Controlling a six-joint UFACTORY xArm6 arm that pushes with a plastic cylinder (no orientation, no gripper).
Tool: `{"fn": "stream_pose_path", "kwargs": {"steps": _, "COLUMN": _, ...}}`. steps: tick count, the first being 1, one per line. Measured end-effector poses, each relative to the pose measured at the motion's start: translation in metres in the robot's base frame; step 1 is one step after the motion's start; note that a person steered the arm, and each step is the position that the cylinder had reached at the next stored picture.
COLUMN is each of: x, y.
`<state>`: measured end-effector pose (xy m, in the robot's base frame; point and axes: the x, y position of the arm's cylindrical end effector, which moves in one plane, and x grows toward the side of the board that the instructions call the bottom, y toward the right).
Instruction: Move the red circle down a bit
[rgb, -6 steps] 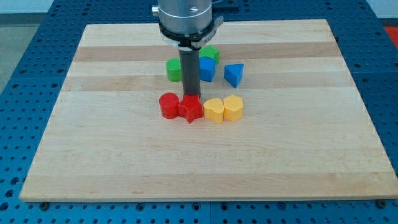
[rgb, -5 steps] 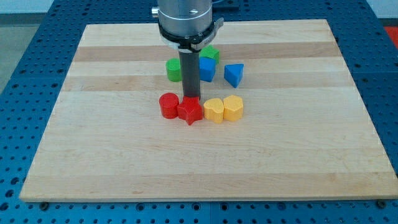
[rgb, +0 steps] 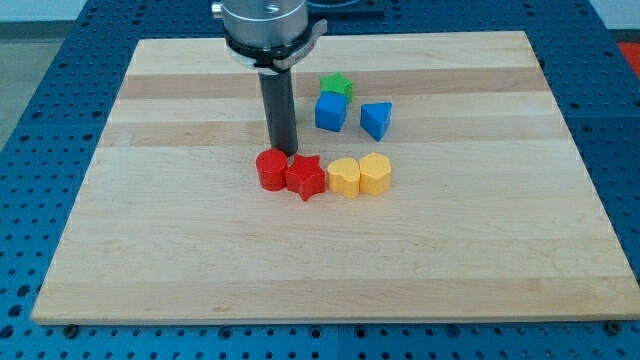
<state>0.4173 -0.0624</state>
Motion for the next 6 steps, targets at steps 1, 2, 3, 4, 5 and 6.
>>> {"fn": "stream_pose_path", "kwargs": {"steps": 1, "x": 0.005, "y": -0.002}}
{"fn": "stream_pose_path", "kwargs": {"steps": 2, "x": 0.009, "y": -0.009}}
{"fn": "stream_pose_path", "kwargs": {"steps": 3, "x": 0.010, "y": -0.015}}
{"fn": "stream_pose_path", "kwargs": {"steps": 4, "x": 0.011, "y": -0.017}}
{"fn": "stream_pose_path", "kwargs": {"steps": 5, "x": 0.011, "y": -0.017}}
{"fn": "stream_pose_path", "kwargs": {"steps": 6, "x": 0.011, "y": -0.026}}
